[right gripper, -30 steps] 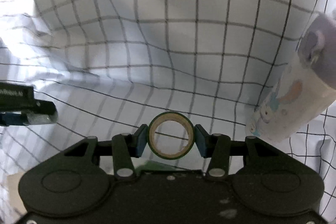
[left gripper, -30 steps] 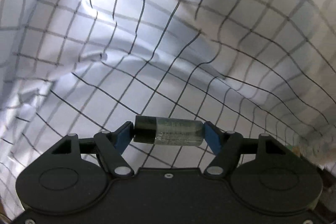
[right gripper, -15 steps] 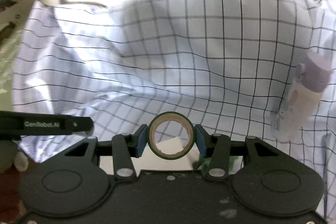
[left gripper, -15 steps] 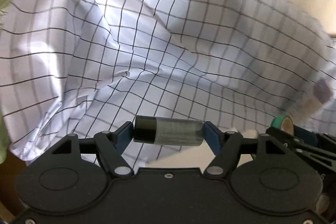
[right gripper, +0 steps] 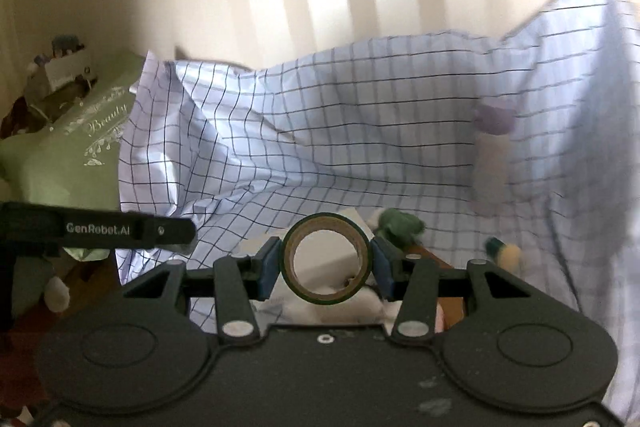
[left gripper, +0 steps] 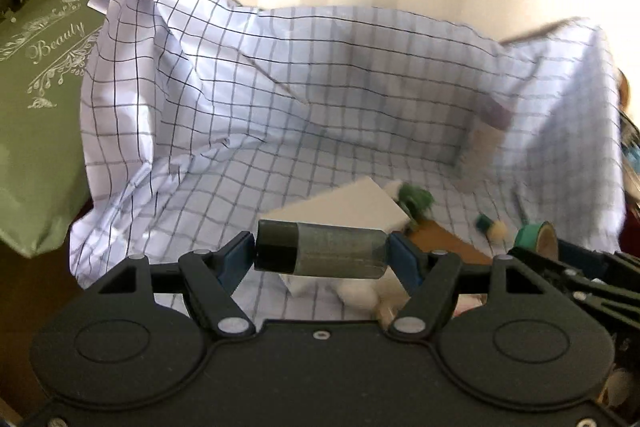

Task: Organize soft objects
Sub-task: 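Lift the dark cylinder and tape roll and carry them back toward the basket, then drop the dark cylinder into the basket with the left tool while the right drops the tape roll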

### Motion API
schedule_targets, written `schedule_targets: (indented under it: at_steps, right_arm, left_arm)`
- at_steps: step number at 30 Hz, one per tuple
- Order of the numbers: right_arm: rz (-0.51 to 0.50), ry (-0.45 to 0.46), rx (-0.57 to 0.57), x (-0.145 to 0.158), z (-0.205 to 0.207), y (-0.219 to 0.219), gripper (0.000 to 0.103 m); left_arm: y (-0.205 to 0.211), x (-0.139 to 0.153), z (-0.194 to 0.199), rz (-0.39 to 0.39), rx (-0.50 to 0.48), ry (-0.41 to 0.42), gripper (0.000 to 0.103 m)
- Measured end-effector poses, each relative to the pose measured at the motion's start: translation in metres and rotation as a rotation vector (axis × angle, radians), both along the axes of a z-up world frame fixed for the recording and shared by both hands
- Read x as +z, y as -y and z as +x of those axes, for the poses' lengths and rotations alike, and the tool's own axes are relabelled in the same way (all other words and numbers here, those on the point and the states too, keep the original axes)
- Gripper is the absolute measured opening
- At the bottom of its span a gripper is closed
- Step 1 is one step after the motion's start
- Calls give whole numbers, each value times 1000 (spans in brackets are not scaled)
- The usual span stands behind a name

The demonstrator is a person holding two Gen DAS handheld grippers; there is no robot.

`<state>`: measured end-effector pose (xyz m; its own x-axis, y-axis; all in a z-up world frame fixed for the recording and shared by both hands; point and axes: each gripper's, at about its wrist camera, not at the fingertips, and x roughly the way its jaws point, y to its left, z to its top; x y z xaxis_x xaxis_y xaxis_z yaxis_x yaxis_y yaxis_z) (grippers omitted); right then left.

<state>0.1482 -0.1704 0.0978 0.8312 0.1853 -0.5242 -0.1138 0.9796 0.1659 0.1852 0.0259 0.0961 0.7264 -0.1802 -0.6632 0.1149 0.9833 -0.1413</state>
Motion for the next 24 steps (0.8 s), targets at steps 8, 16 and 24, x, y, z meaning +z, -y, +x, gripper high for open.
schedule_targets:
  at_steps: [8,16,24]
  right_arm:
    - [48,24,-128,-28,-99,17,47]
    - [63,31,-217,-45,-161,27,47]
    - [46,-15,-247,-62,-166,24,47]
  left_arm:
    - [26,-21,-72,-4,-61,-10,68]
    - [38,-51,-113,-5,-62,-49,68]
    - [38,-80,-119,-3,-38,-104,68]
